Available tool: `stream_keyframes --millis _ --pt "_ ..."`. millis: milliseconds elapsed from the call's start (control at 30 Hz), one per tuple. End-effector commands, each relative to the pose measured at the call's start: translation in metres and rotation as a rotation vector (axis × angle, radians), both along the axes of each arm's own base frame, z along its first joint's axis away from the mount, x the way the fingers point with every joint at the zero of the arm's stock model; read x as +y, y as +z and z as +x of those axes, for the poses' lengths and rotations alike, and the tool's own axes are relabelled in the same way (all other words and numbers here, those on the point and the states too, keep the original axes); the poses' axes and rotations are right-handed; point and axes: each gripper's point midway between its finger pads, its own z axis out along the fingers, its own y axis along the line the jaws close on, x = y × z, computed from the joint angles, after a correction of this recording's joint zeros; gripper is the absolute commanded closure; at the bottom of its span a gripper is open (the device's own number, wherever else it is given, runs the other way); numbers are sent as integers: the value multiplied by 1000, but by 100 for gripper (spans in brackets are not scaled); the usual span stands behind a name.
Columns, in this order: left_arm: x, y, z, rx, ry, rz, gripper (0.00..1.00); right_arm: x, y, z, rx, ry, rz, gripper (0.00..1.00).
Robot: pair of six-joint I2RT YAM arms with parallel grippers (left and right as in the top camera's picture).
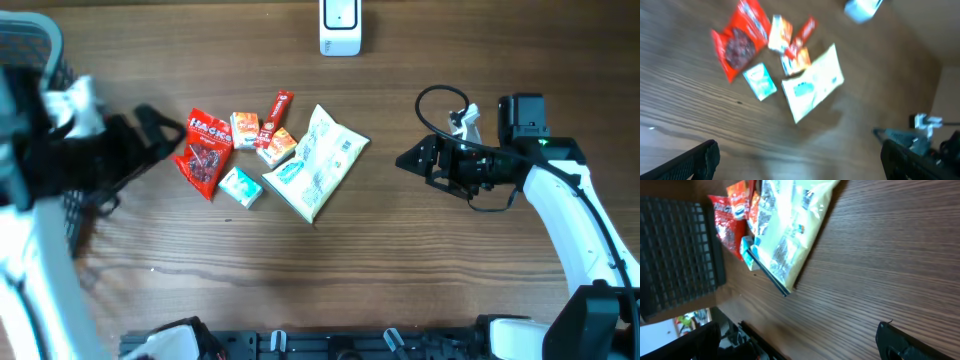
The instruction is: Scan the item barcode
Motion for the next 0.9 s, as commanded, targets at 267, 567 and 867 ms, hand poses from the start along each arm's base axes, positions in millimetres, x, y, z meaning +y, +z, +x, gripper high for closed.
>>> stream_keyframes --millis 267,567,867 --pt "-77 -131 52 253 -442 -103 0 6 9 2 -35 37 36 0" --pt "-90 -207 62 406 -557 -148 0 6 9 2 -69 66 26 1" --pt "-136 -242 70 379 -687 -235 0 6 9 4 -80 65 23 0"
